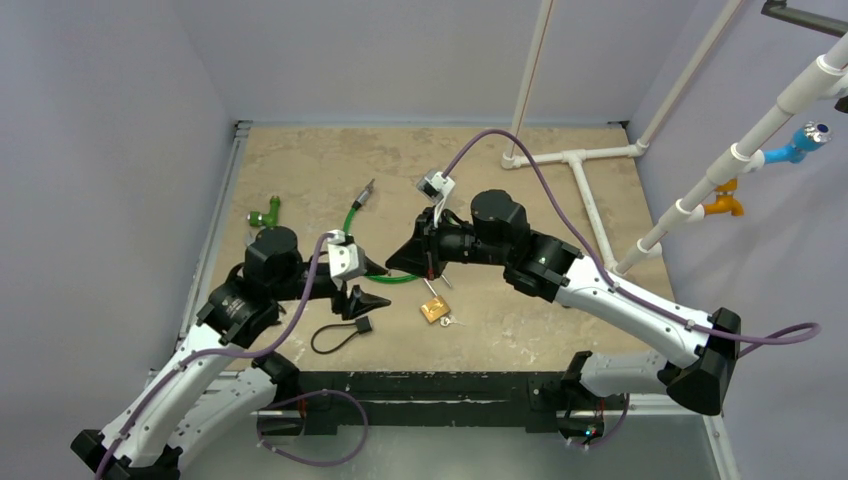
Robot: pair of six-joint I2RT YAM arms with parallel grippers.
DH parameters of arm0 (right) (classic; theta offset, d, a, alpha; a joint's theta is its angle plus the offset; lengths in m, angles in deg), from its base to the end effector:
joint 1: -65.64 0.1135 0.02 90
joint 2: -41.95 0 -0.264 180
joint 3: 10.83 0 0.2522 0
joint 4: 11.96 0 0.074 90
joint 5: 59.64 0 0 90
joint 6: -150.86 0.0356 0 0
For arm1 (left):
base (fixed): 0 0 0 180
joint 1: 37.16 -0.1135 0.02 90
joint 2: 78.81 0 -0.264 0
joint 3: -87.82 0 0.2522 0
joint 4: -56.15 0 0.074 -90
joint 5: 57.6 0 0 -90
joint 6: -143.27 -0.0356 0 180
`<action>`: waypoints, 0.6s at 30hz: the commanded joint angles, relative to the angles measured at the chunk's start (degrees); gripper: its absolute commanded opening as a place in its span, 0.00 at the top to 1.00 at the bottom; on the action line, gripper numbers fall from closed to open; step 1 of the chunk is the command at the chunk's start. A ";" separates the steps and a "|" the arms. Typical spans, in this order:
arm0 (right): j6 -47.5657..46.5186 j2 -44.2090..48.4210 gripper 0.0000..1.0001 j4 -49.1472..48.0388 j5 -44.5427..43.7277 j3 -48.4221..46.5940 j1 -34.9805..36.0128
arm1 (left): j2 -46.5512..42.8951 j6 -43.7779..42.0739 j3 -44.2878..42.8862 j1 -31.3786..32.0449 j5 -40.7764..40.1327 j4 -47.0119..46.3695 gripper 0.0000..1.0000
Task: Unlock with the key
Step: Pick up the key from the center of the board.
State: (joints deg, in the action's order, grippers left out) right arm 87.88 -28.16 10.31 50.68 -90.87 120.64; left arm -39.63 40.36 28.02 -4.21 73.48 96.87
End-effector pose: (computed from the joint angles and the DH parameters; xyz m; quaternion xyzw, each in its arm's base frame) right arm 0.1525 0.2393 0.3823 -0.2927 0.7173 0.5087 0.3755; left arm 0.1099 -0.0991 0.3344 0.4842 0.6286 -0.3765 0.4782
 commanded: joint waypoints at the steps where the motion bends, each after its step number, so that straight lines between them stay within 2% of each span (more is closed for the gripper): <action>1: 0.43 1.11 1.00 -3.61 0.88 -0.30 -0.07 | 0.59 3.59 -1.05 -0.40 6.86 -2.24 0.52; 3: 0.48 0.93 1.00 -3.68 1.27 -0.42 -0.07 | 0.26 3.39 -1.22 -0.42 5.80 -1.39 0.65; 4: 0.56 0.82 1.00 -3.71 1.34 -0.61 -0.05 | 0.14 3.39 -1.35 -0.37 5.24 -0.95 0.77; 5: 0.55 0.70 1.00 -3.62 1.39 -0.84 -0.06 | -0.03 3.52 -1.40 -0.36 4.69 -0.84 0.85; 9: 0.58 0.71 1.00 -3.38 1.29 -0.72 -0.12 | -0.59 3.73 -1.60 -0.46 3.81 -0.52 0.99; 16: 1.12 1.86 1.00 -3.72 0.69 1.11 -0.07 | -1.08 3.46 -2.91 -0.43 3.39 1.05 1.00; 17: 1.10 1.89 1.00 -3.76 0.73 1.04 -0.05 | -1.04 3.52 -2.87 -0.44 3.58 1.03 0.95; 18: 1.01 1.78 1.00 -3.59 0.84 0.80 -0.07 | -1.08 3.71 -2.77 -0.48 3.03 1.07 0.79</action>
State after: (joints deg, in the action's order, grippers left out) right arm 88.34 -28.13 9.44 50.89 -90.11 120.64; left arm -40.22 43.24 27.54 -4.23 76.34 98.34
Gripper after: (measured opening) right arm 0.005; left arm 0.023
